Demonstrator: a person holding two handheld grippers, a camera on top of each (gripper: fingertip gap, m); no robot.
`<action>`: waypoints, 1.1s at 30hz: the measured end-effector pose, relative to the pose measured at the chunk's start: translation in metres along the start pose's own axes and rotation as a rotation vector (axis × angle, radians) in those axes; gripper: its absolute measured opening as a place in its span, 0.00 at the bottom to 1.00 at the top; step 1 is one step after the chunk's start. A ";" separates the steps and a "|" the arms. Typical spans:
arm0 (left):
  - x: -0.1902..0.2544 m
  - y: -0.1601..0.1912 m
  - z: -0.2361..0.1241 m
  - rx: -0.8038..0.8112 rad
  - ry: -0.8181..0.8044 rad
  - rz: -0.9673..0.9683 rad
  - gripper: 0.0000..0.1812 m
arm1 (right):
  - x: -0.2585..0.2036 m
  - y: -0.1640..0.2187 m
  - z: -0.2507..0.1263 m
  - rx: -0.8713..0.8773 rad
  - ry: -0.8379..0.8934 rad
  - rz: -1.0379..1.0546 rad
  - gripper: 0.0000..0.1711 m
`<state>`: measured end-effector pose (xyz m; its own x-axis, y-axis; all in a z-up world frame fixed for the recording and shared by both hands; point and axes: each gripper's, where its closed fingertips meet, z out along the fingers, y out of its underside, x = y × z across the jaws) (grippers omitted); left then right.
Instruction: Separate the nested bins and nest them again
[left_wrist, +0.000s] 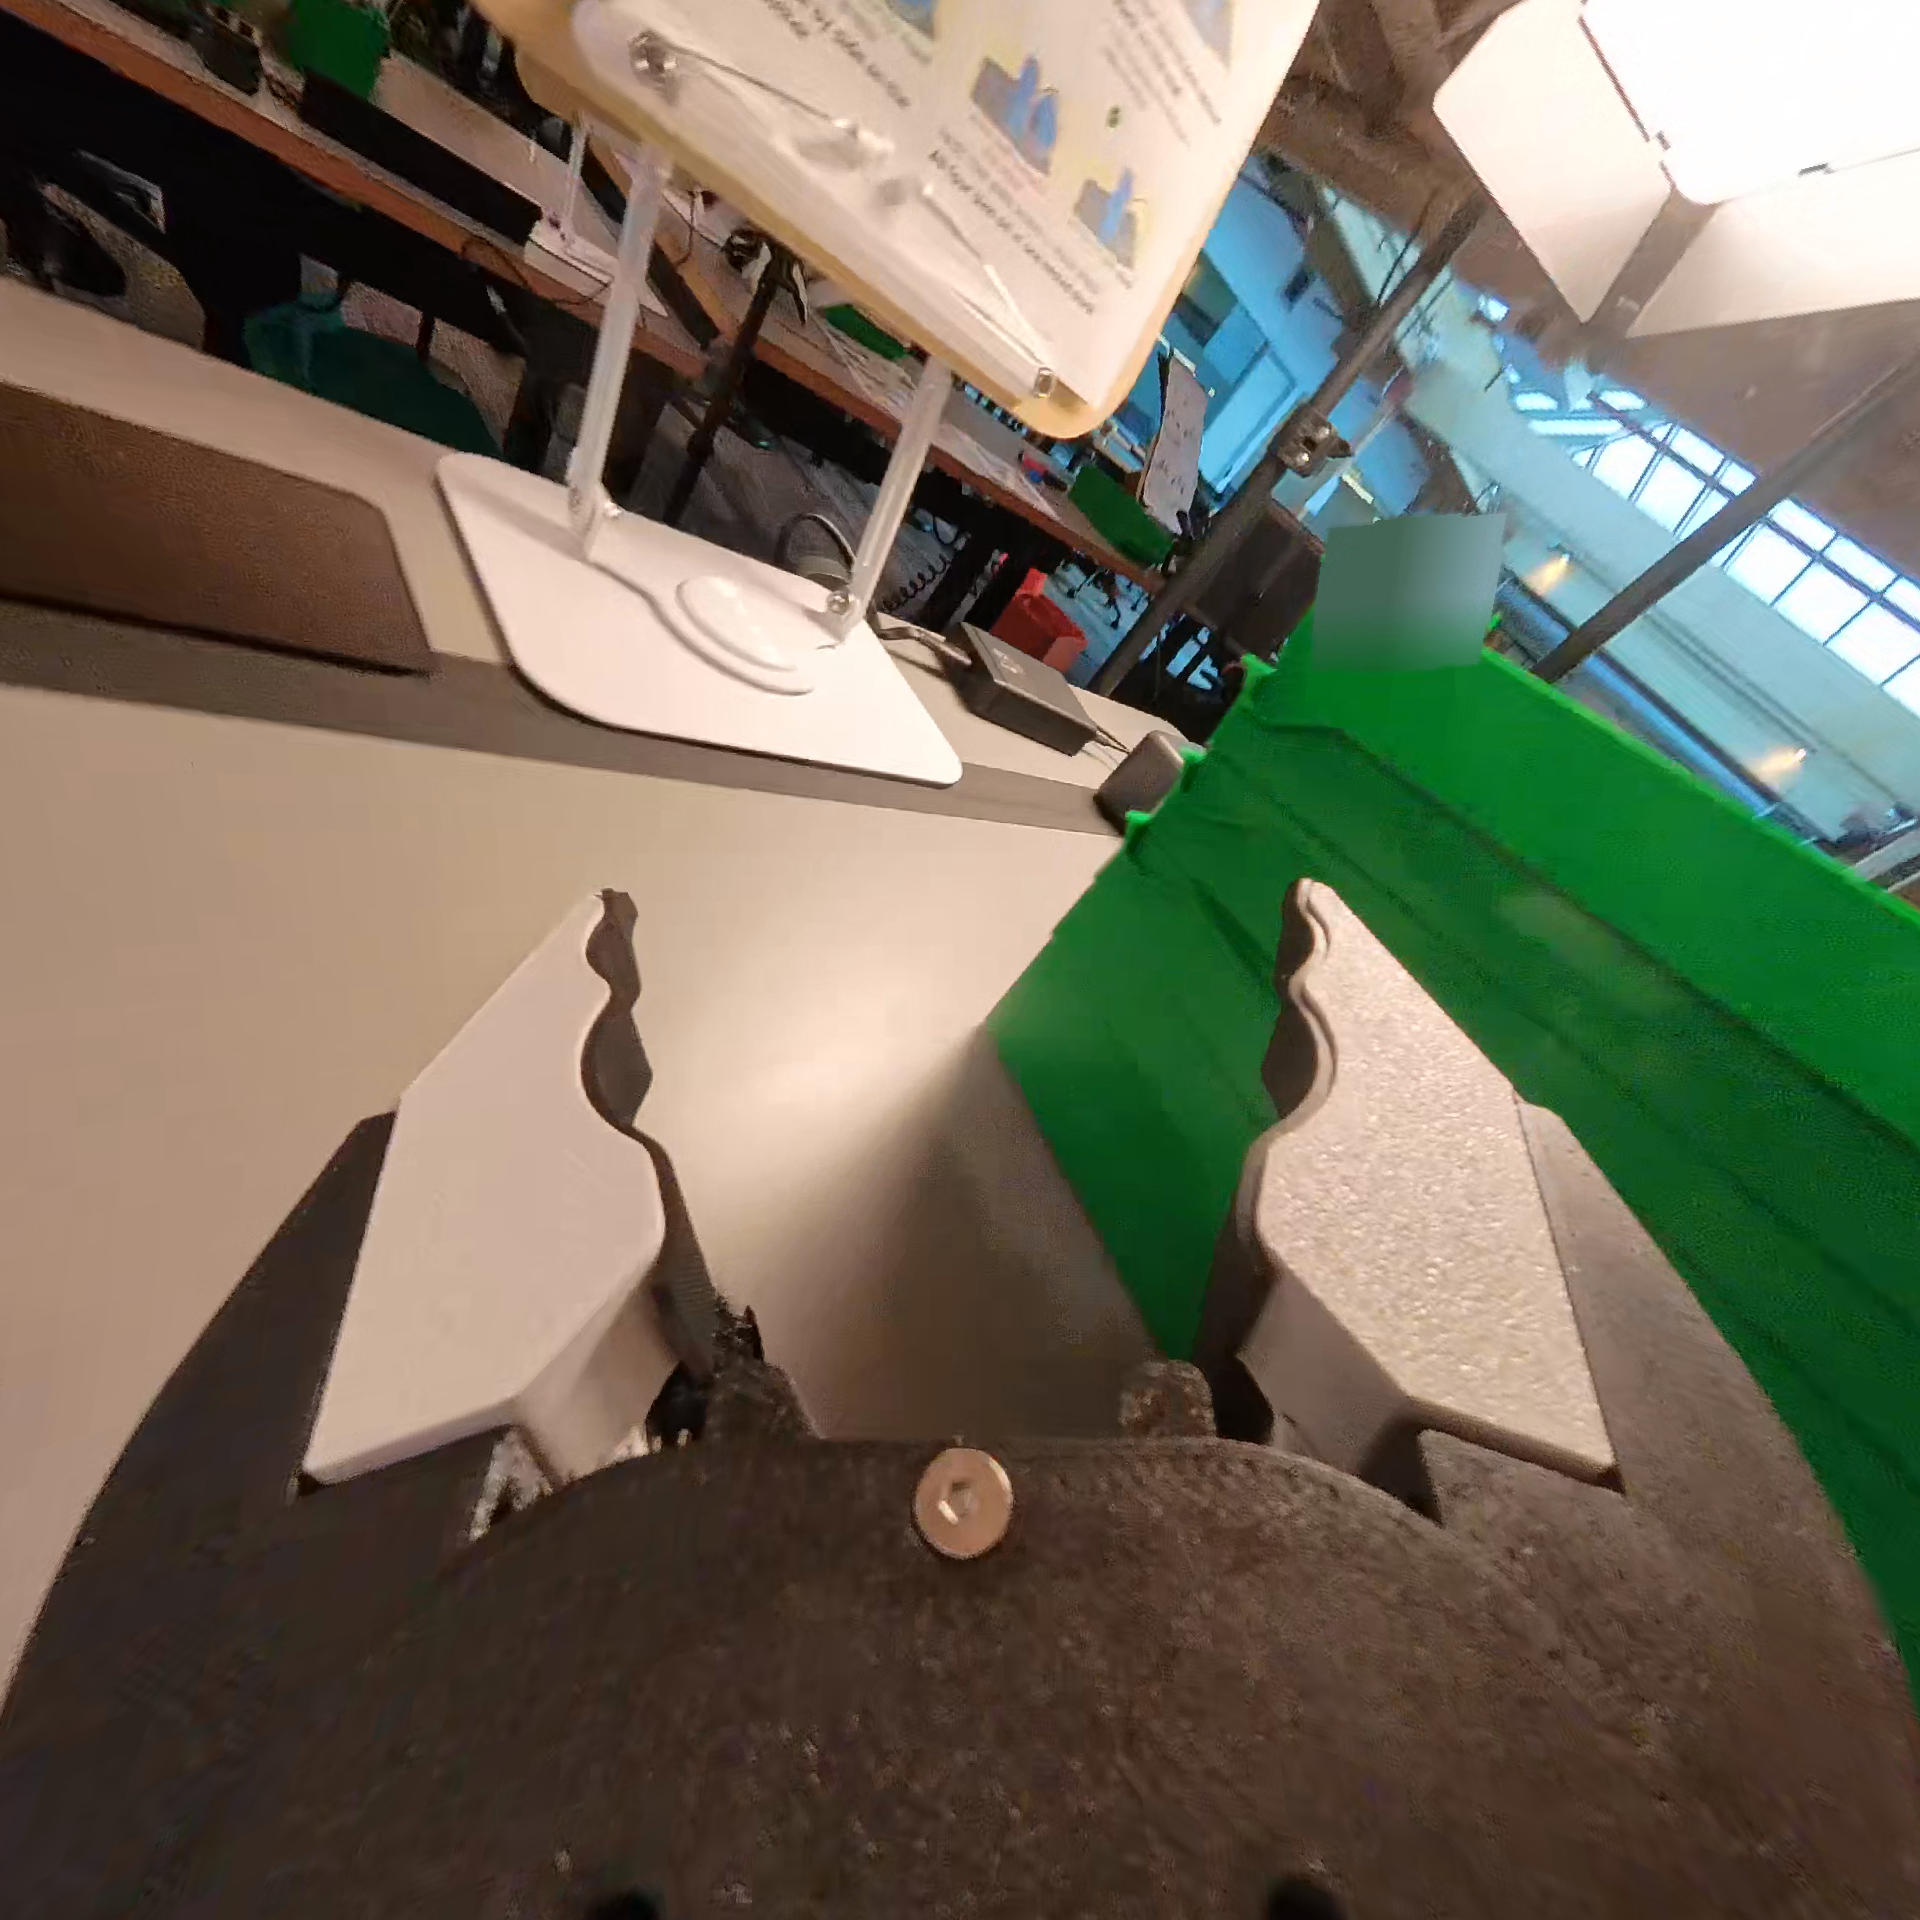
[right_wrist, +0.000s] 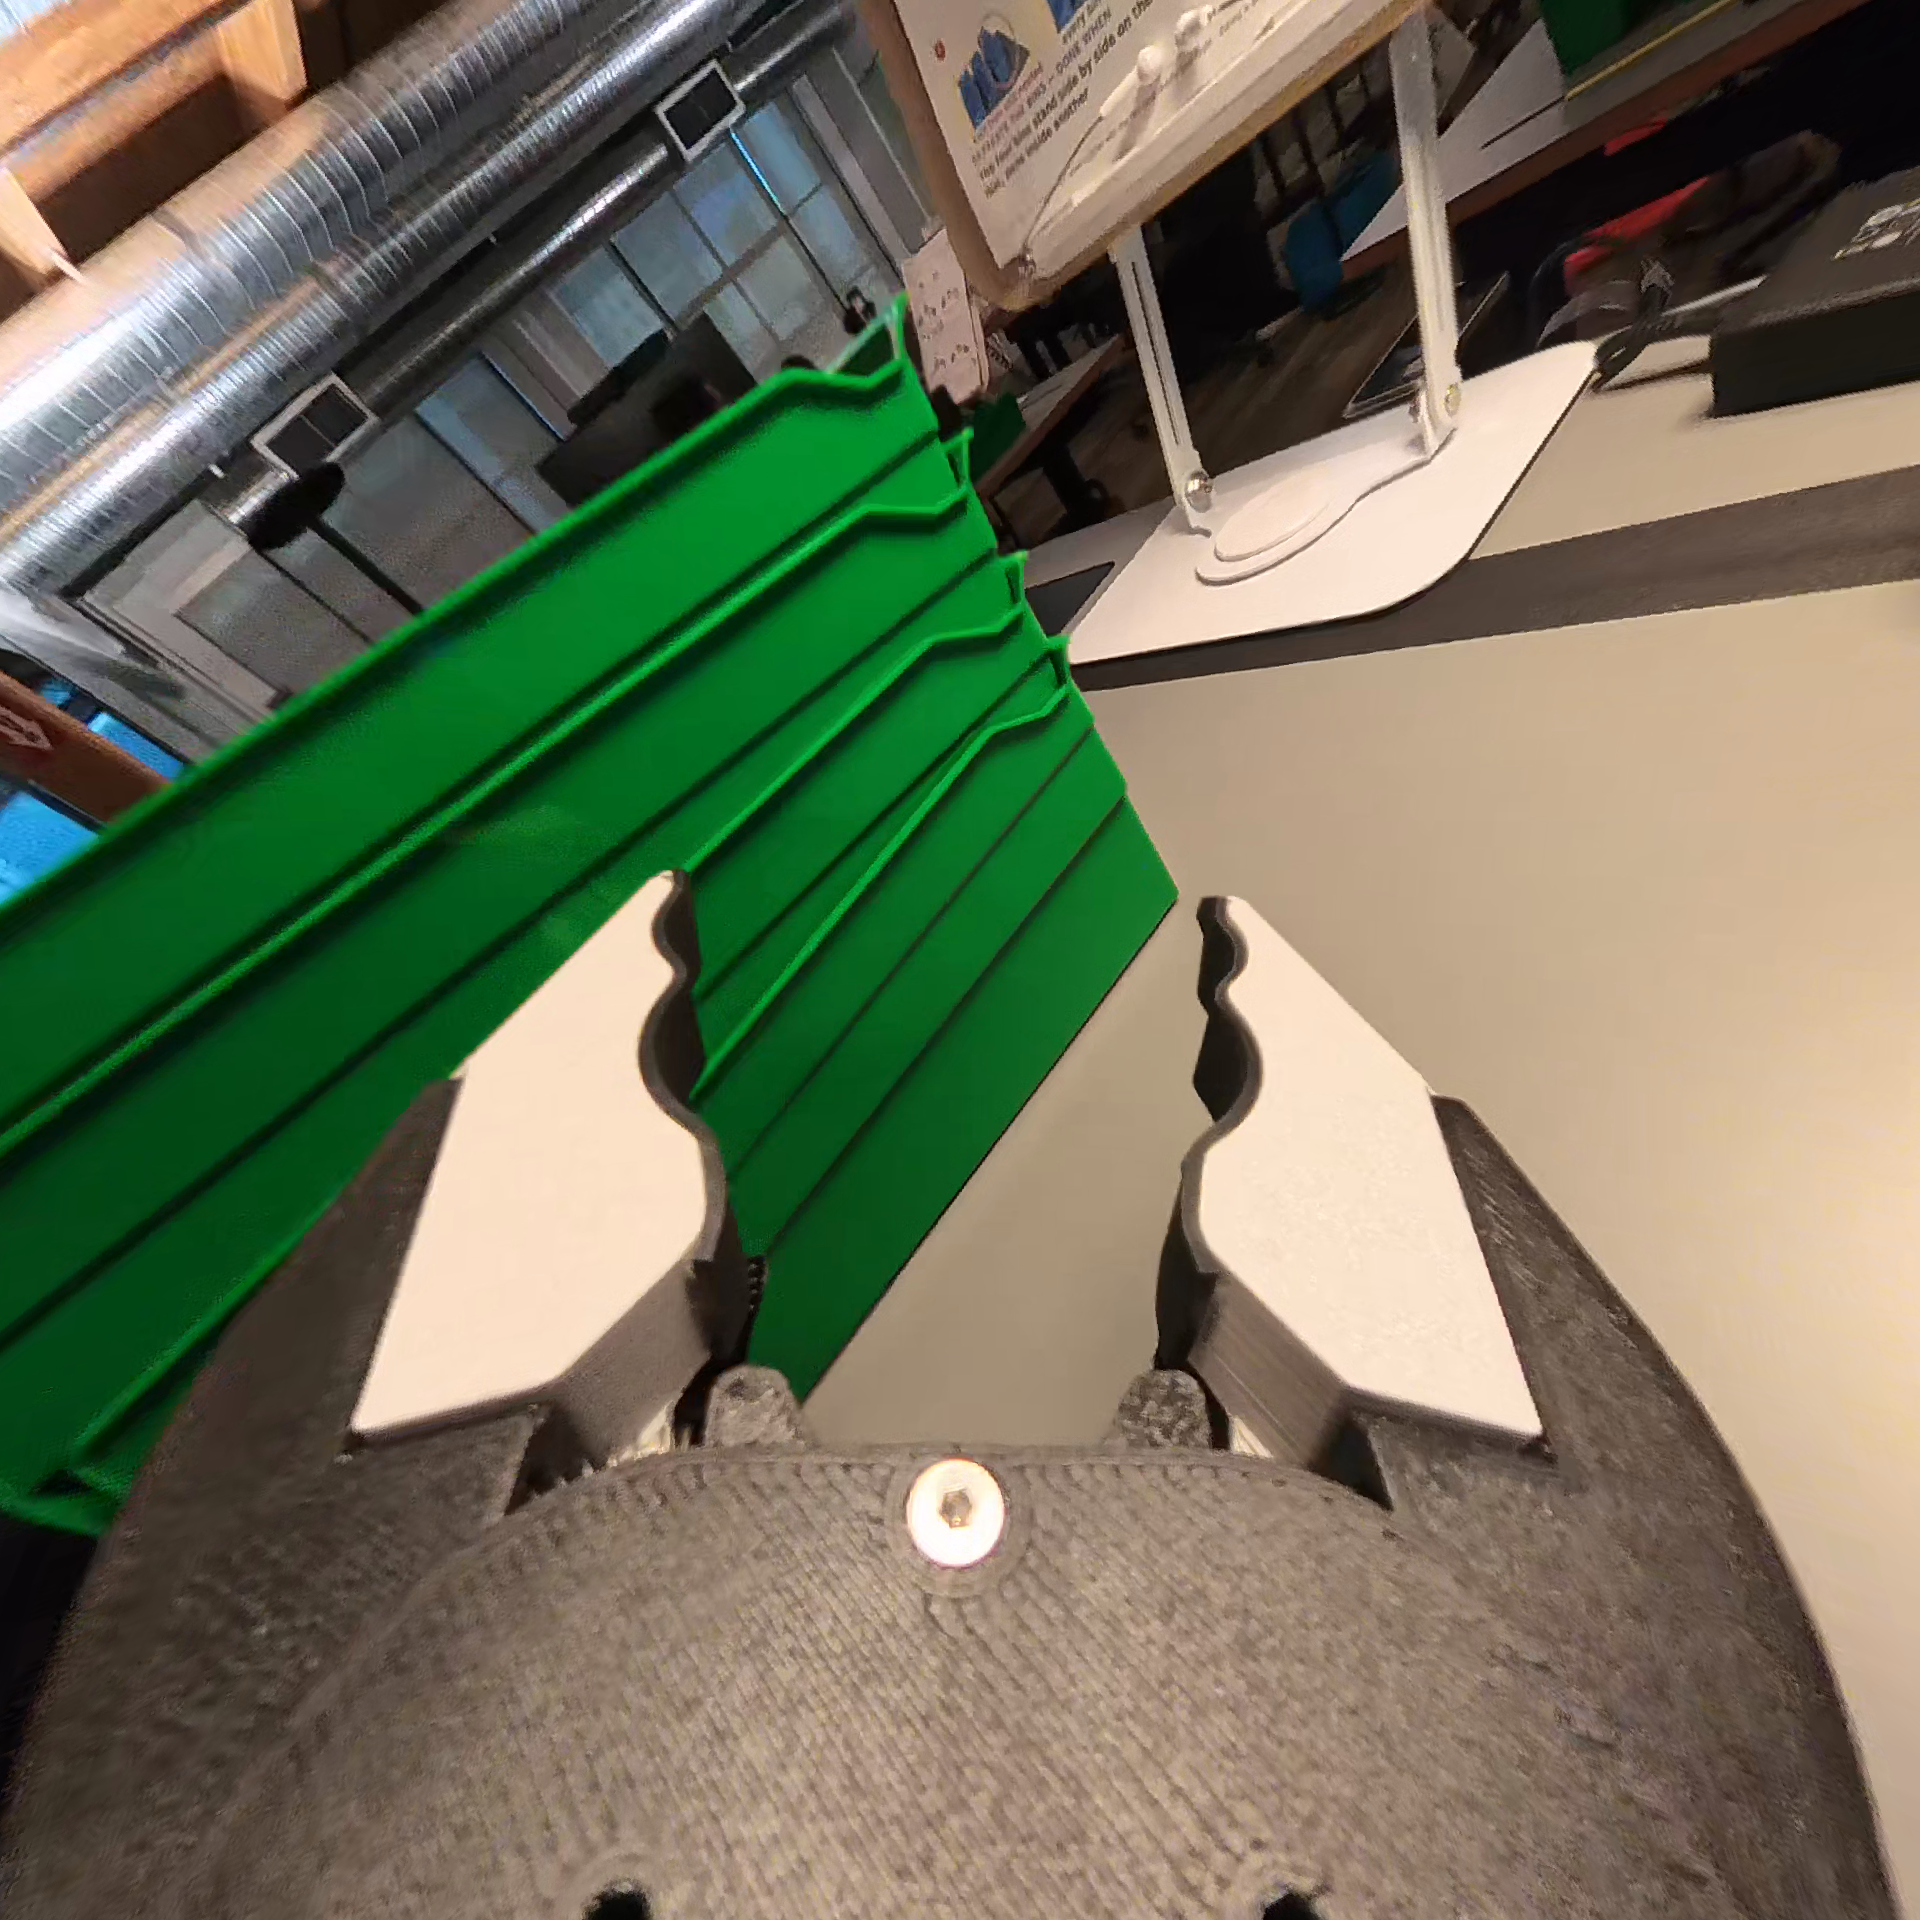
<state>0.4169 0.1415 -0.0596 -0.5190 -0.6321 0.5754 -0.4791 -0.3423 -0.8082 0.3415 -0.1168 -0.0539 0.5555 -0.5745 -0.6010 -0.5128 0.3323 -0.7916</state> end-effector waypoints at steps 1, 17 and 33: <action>-0.008 0.005 -0.002 0.015 0.004 -0.005 0.67 | -0.007 -0.007 -0.005 0.013 -0.009 0.022 0.58; 0.038 0.049 -0.005 0.000 0.164 0.058 0.66 | -0.113 -0.017 0.033 -0.655 0.402 -0.151 0.77; 0.074 0.070 -0.005 -0.019 0.180 0.135 0.67 | -0.136 -0.005 0.063 -0.977 0.559 -0.313 0.87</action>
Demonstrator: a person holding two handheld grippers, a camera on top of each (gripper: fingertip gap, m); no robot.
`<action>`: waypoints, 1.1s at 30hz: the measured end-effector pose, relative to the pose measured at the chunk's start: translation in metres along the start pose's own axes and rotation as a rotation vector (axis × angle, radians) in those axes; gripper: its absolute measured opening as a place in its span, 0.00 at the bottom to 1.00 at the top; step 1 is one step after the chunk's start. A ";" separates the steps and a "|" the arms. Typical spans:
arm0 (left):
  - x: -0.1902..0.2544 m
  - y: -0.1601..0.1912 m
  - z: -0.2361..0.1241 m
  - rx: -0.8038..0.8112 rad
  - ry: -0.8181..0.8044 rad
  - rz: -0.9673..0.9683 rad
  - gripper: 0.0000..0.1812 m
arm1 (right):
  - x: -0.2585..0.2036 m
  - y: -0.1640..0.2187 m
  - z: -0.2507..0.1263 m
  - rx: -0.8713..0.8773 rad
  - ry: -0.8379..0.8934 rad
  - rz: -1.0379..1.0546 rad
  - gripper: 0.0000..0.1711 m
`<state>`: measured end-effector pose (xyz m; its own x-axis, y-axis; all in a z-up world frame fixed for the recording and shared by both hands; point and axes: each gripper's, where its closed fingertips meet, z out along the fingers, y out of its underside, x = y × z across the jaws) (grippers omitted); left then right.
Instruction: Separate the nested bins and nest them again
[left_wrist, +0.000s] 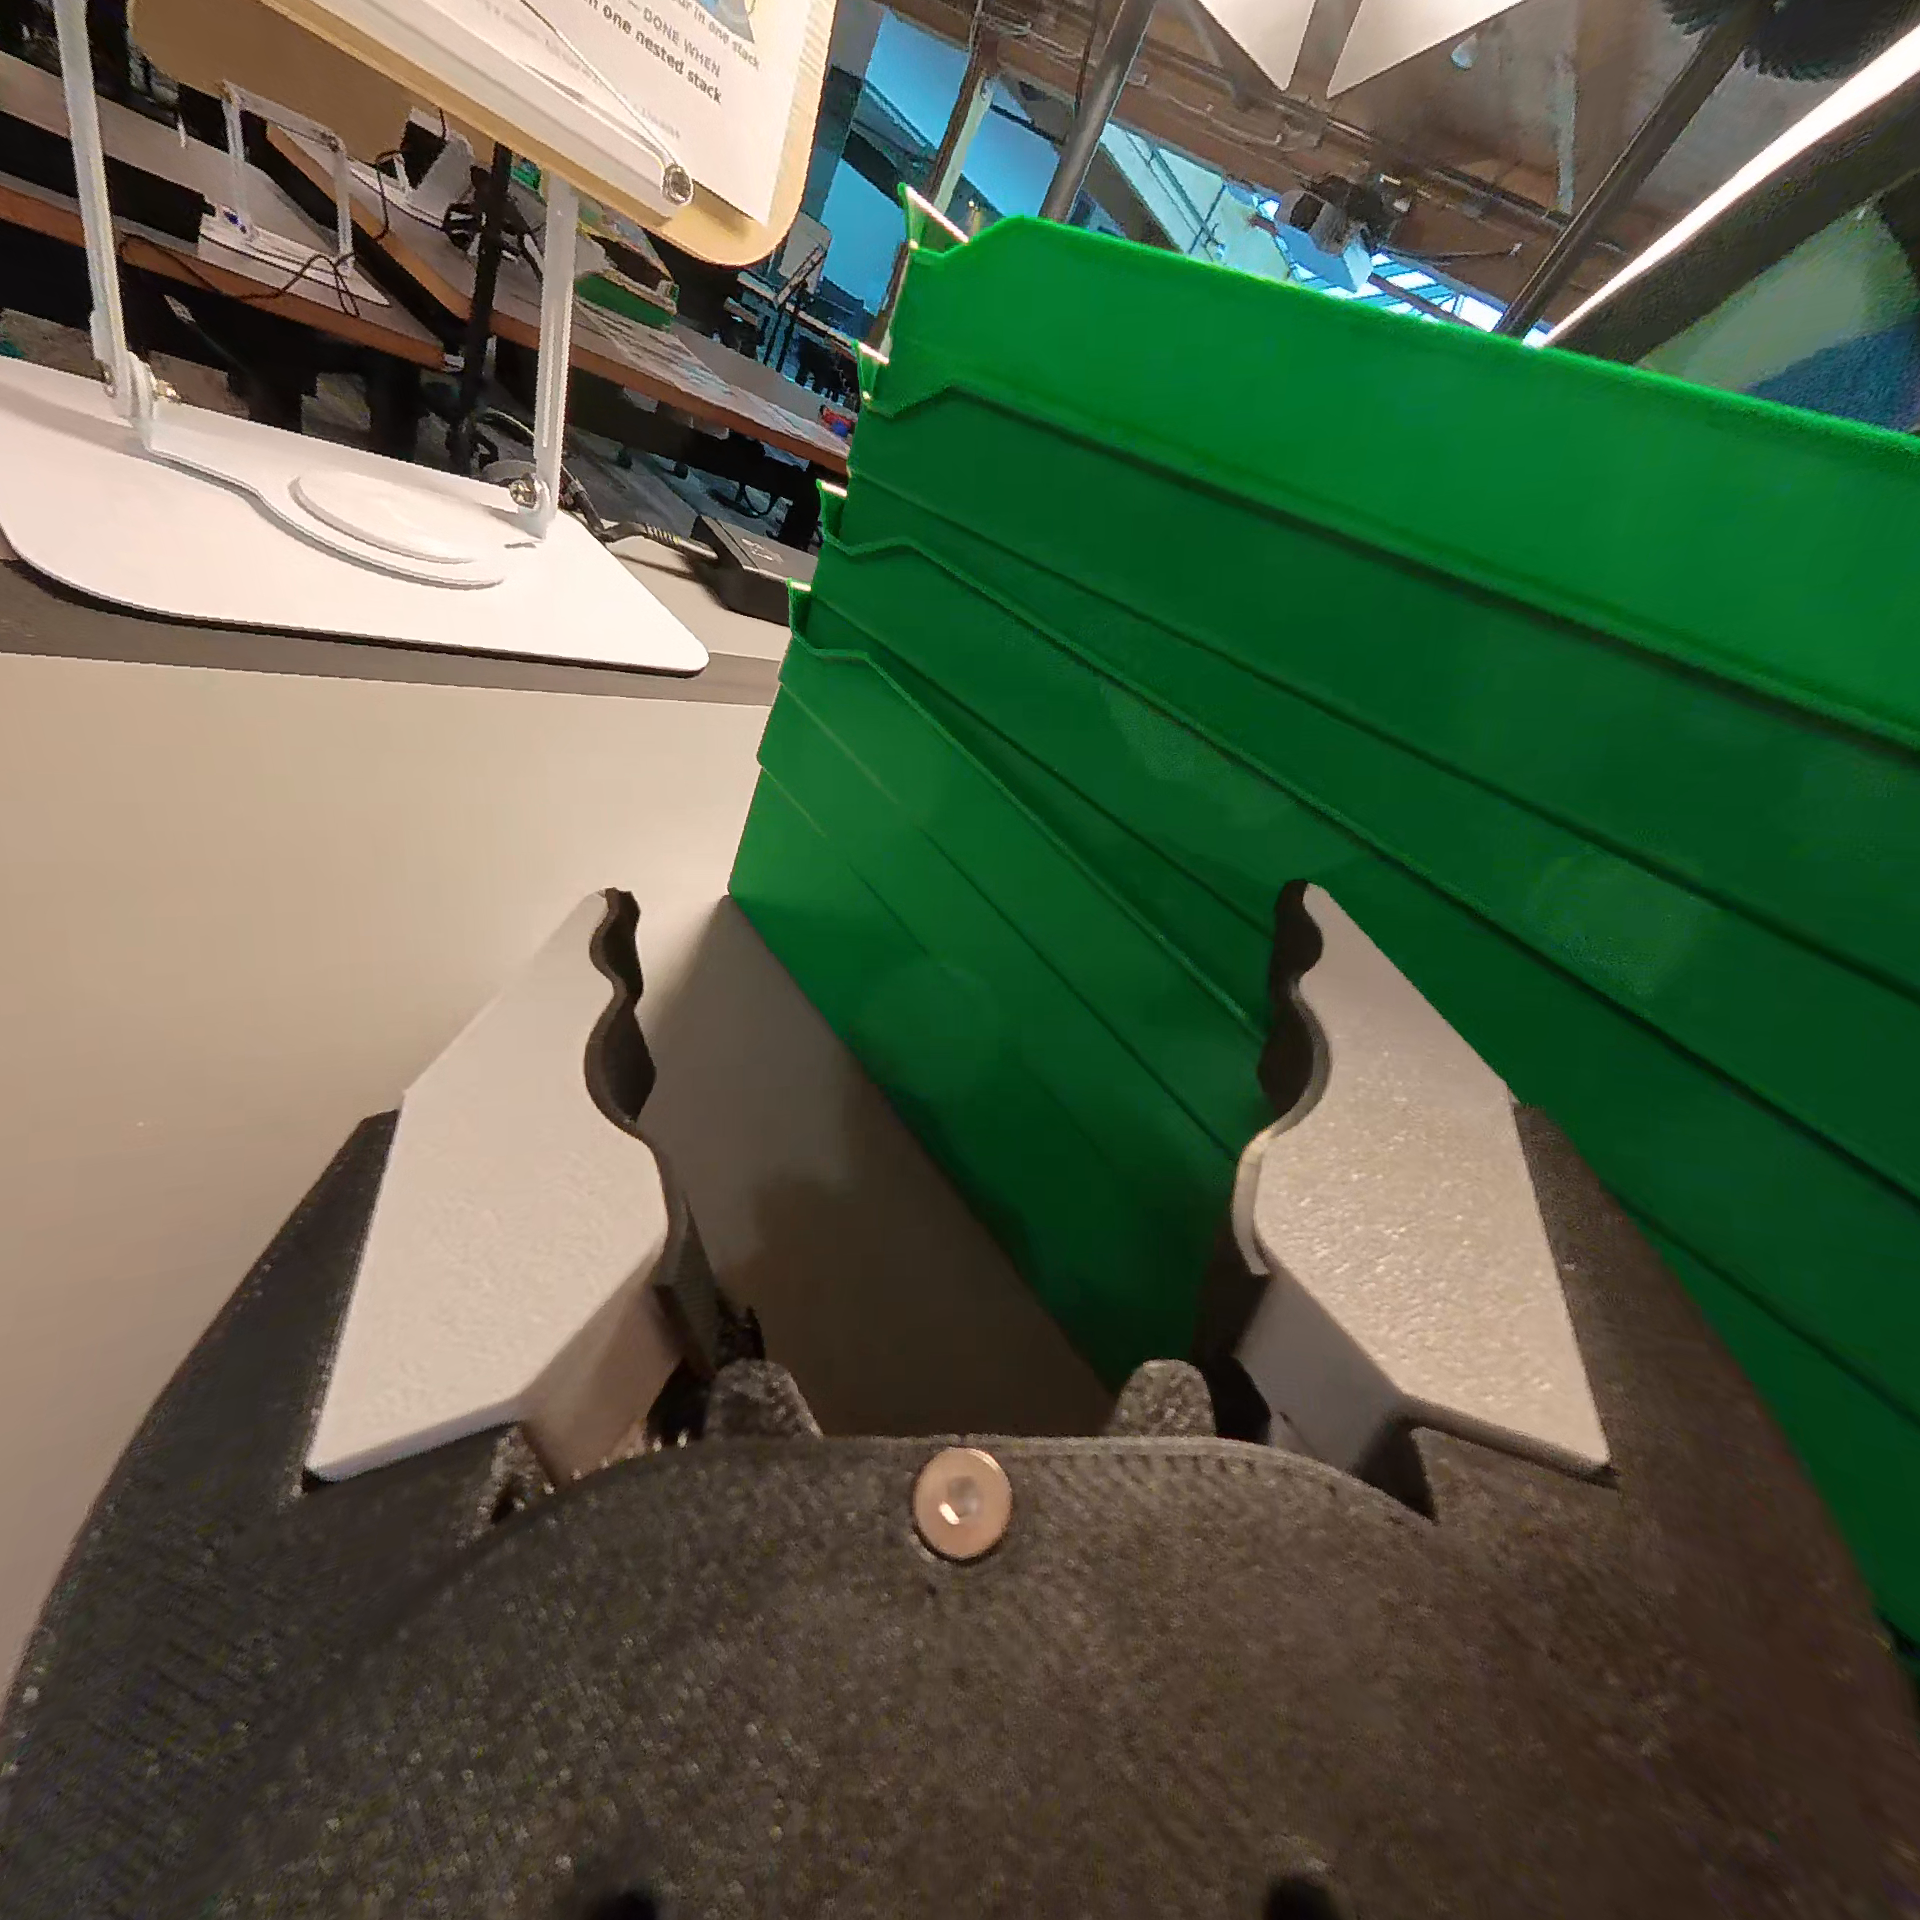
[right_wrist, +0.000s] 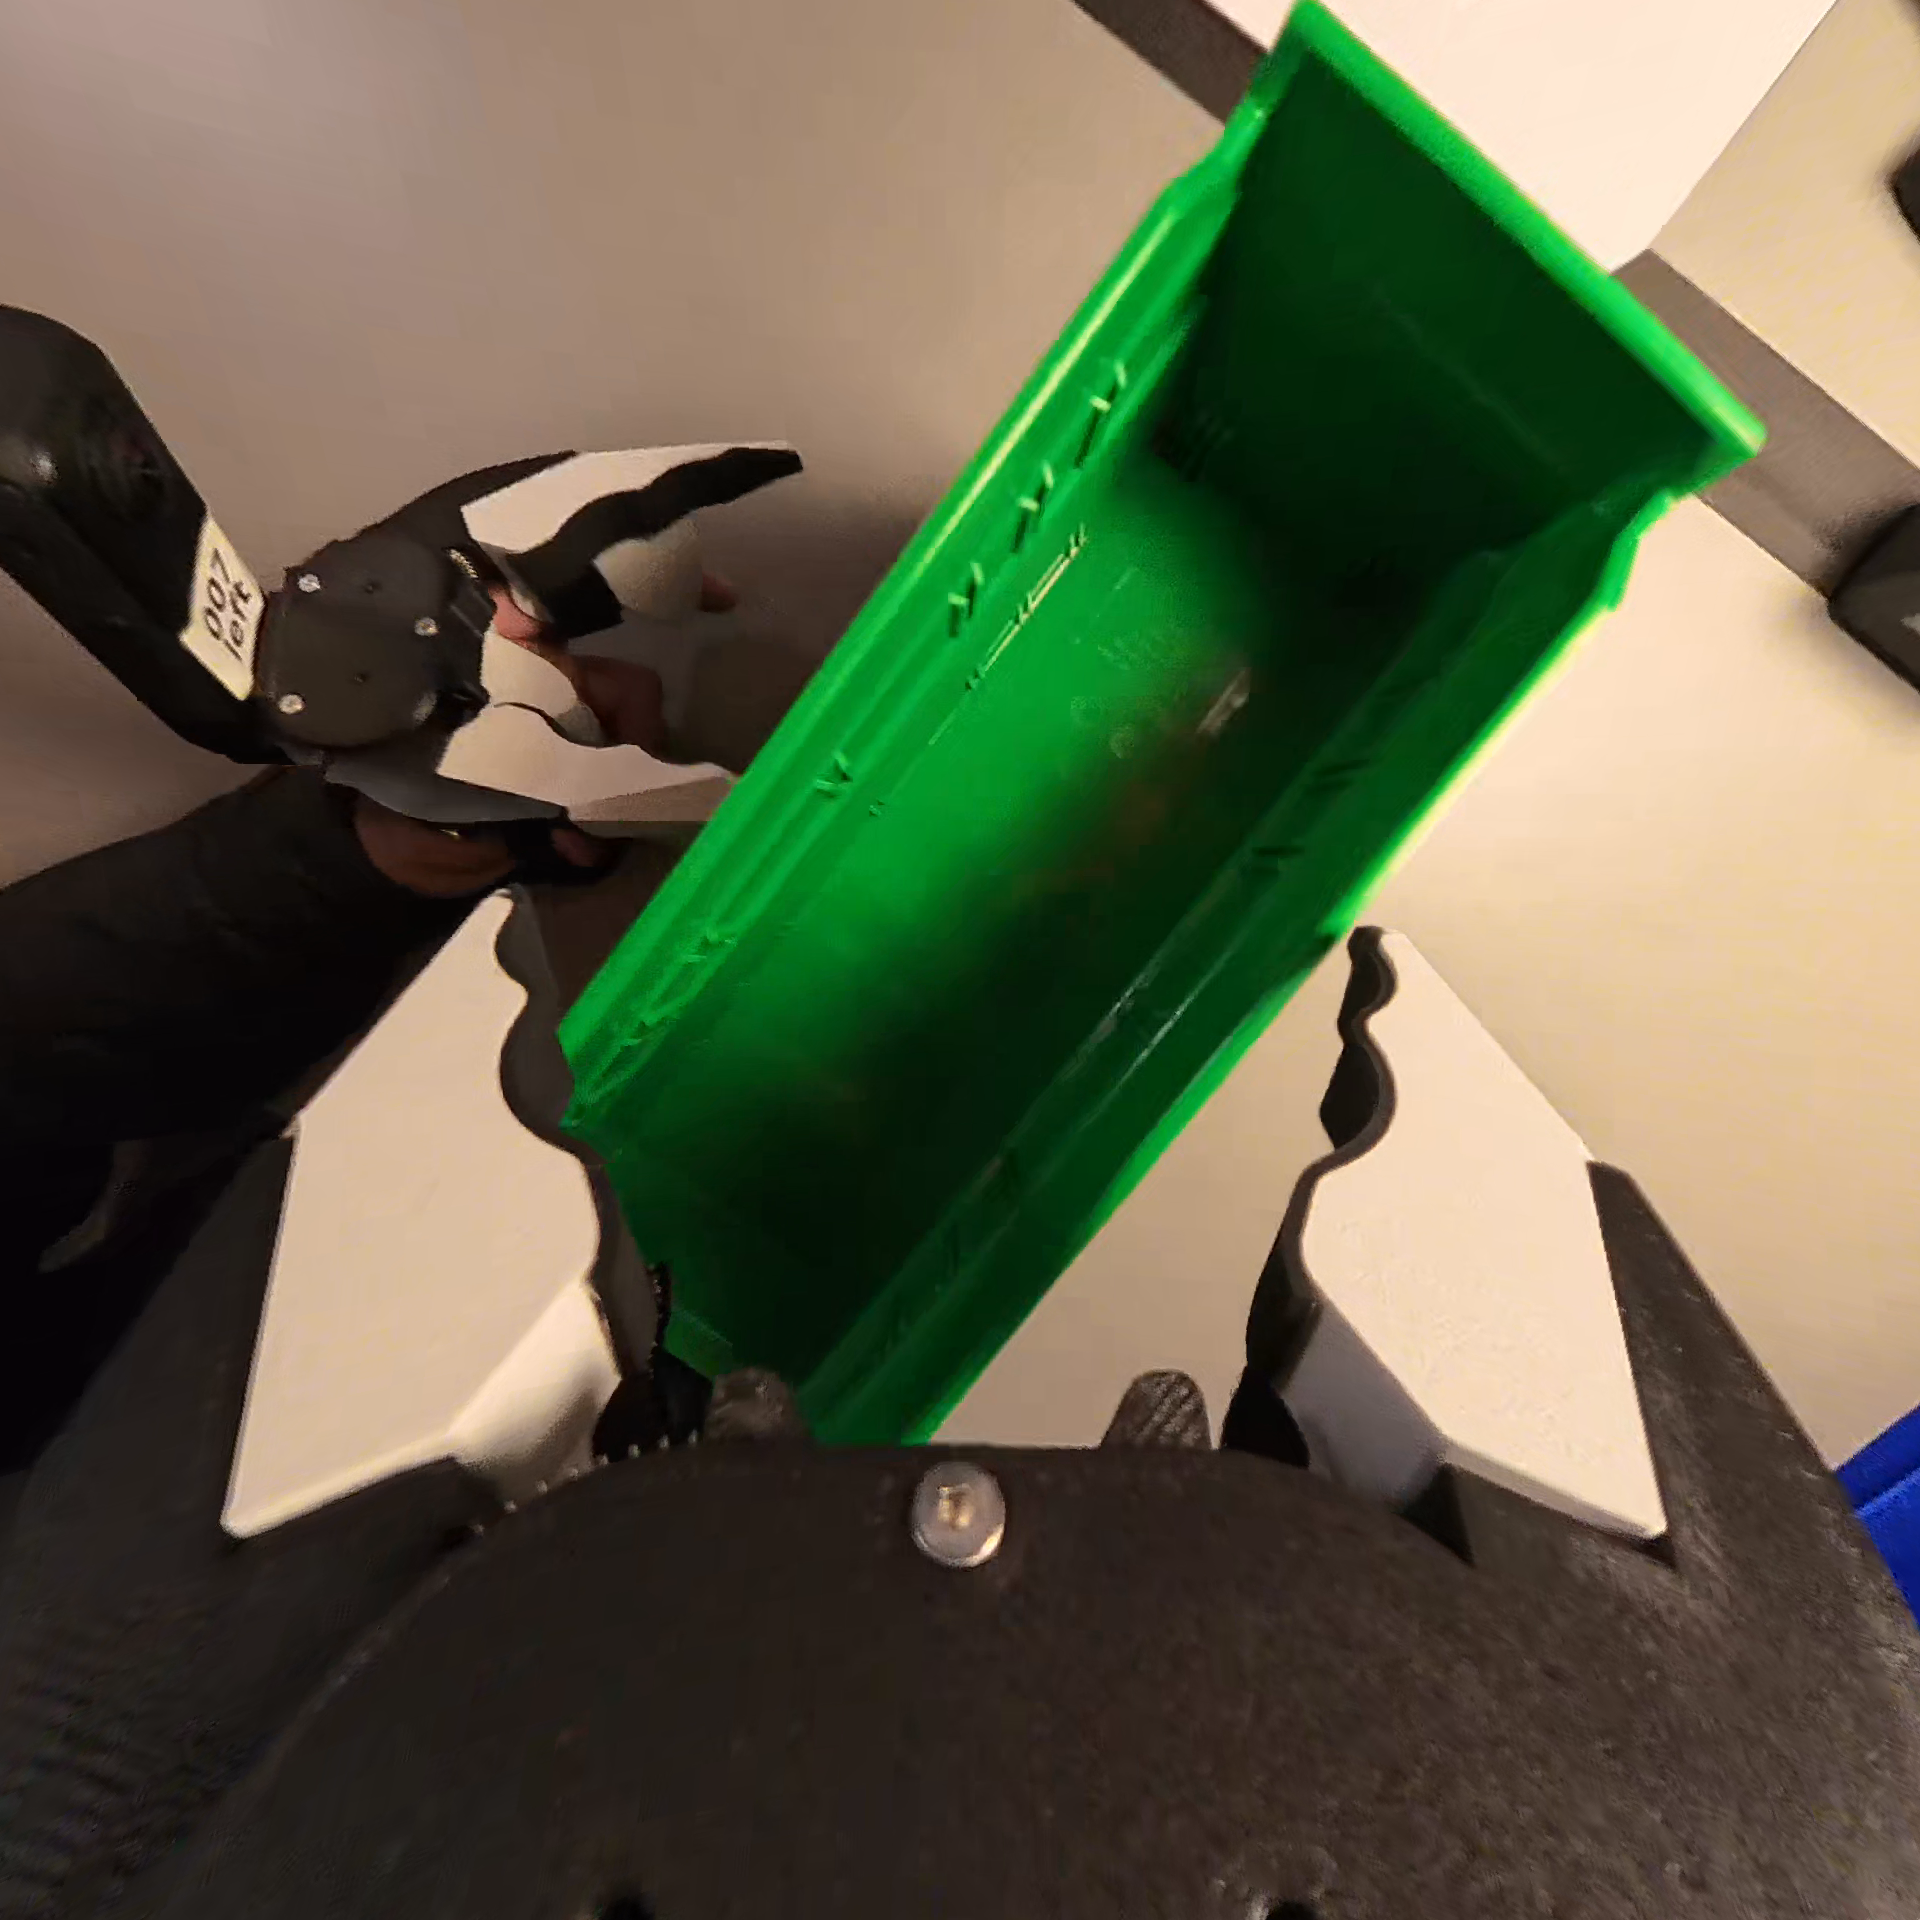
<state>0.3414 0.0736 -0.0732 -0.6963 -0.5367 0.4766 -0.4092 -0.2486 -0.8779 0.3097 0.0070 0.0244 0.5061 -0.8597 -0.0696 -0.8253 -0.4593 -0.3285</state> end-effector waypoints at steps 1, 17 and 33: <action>0.001 0.001 0.000 -0.003 -0.004 0.008 0.67 | -0.001 -0.001 0.001 -0.008 0.002 -0.007 0.87; 0.003 0.007 0.002 -0.033 0.005 0.014 0.66 | 0.010 0.018 0.007 -0.185 0.034 -0.004 0.73; 0.001 0.007 0.002 -0.042 0.019 -0.003 0.66 | 0.020 0.017 -0.010 -0.215 0.082 -0.051 0.59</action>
